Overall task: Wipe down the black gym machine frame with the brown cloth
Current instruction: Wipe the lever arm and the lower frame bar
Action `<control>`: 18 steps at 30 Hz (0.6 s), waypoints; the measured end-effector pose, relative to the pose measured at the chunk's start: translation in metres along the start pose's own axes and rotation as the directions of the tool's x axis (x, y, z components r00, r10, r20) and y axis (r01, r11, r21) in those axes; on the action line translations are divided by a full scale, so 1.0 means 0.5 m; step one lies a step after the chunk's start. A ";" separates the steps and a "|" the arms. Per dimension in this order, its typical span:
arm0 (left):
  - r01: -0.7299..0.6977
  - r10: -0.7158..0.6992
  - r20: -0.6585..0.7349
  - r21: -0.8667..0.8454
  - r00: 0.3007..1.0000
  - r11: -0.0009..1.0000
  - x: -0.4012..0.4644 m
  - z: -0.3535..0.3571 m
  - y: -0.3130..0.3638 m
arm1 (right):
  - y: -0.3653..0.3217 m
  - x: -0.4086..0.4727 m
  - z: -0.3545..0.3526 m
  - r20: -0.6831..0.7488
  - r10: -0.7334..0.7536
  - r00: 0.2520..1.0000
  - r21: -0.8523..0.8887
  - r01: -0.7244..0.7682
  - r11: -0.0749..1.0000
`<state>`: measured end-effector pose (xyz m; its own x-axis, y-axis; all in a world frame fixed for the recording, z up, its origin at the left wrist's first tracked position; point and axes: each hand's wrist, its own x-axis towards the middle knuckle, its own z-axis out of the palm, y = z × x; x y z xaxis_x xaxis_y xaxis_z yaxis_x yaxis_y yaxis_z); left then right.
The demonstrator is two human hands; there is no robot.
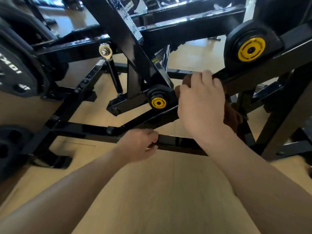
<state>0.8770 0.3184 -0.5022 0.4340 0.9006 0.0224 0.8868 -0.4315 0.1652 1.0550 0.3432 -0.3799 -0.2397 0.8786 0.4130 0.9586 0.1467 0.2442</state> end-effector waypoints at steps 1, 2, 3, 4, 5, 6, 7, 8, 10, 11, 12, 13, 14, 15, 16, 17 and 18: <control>0.057 -0.059 -0.071 -0.027 0.996 0.998 -0.009 -0.013 -0.006 | -0.013 -0.003 -0.003 0.029 -0.014 0.999 0.015 0.013 1.000; 0.134 -0.143 -0.123 -0.078 0.982 0.988 -0.014 -0.024 -0.015 | -0.020 -0.007 -0.005 0.042 -0.015 0.999 0.046 0.014 0.999; 0.214 -0.237 -0.151 -0.153 0.960 0.965 -0.014 -0.033 -0.025 | -0.021 -0.007 -0.004 0.037 -0.004 0.999 0.100 0.000 0.995; 0.285 -0.328 -0.154 -0.251 0.932 0.925 -0.011 -0.041 -0.032 | -0.017 -0.006 -0.003 0.019 0.016 1.000 0.175 -0.019 0.984; 0.324 -0.395 -0.150 -0.355 0.906 0.877 -0.004 -0.051 -0.036 | -0.012 -0.003 -0.009 0.013 0.043 0.999 0.282 -0.045 0.958; 0.323 -0.428 -0.155 -0.448 0.890 0.834 0.006 -0.059 -0.038 | -0.009 0.004 -0.017 0.029 0.083 0.996 0.411 -0.087 0.907; 0.303 -0.442 -0.164 -0.519 0.882 0.799 0.016 -0.069 -0.036 | -0.009 0.013 -0.021 0.049 0.126 0.991 0.532 -0.132 0.837; 0.279 -0.441 -0.164 -0.571 0.883 0.772 0.026 -0.078 -0.029 | -0.012 0.023 -0.020 0.062 0.157 0.986 0.608 -0.161 0.777; 0.253 -0.424 -0.150 -0.612 0.893 0.750 0.038 -0.091 -0.007 | -0.025 0.043 -0.014 0.065 0.139 0.988 0.618 -0.149 0.772; 0.247 -0.426 -0.160 -0.616 0.890 0.748 0.042 -0.098 0.001 | -0.034 0.048 -0.006 0.069 0.105 0.992 0.598 -0.126 0.792; 0.240 -0.438 -0.181 -0.627 0.881 0.742 0.045 -0.107 0.007 | -0.044 0.049 0.003 0.070 0.079 0.994 0.592 -0.105 0.799; 0.238 -0.461 -0.193 -0.652 0.866 0.720 0.047 -0.120 0.012 | -0.052 0.050 0.010 0.063 0.072 0.995 0.603 -0.095 0.792; 0.228 -0.484 -0.200 -0.691 0.852 0.686 0.047 -0.137 0.018 | -0.060 0.049 0.016 0.051 0.070 0.996 0.626 -0.087 0.775; 0.213 -0.498 -0.203 -0.724 0.843 0.656 0.047 -0.154 0.022 | -0.068 0.048 0.019 0.018 0.052 0.998 0.650 -0.051 0.758; 0.206 -0.499 -0.209 -0.729 0.841 0.653 0.048 -0.173 0.023 | -0.075 0.046 0.020 -0.027 0.012 1.000 0.655 0.009 0.755; 0.232 -0.502 -0.210 -0.697 0.839 0.679 0.049 -0.190 0.026 | -0.080 0.044 0.020 -0.071 -0.050 0.996 0.639 0.084 0.765; 0.277 -0.509 -0.207 -0.643 0.835 0.714 0.049 -0.205 0.025 | -0.082 0.044 0.018 -0.094 -0.120 0.988 0.605 0.153 0.781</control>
<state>0.8825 0.3404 -0.3987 -0.1221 0.9828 0.1384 0.6518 -0.0258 0.7579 1.0119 0.3608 -0.3888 -0.3666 0.8078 0.4615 0.8054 0.5239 -0.2773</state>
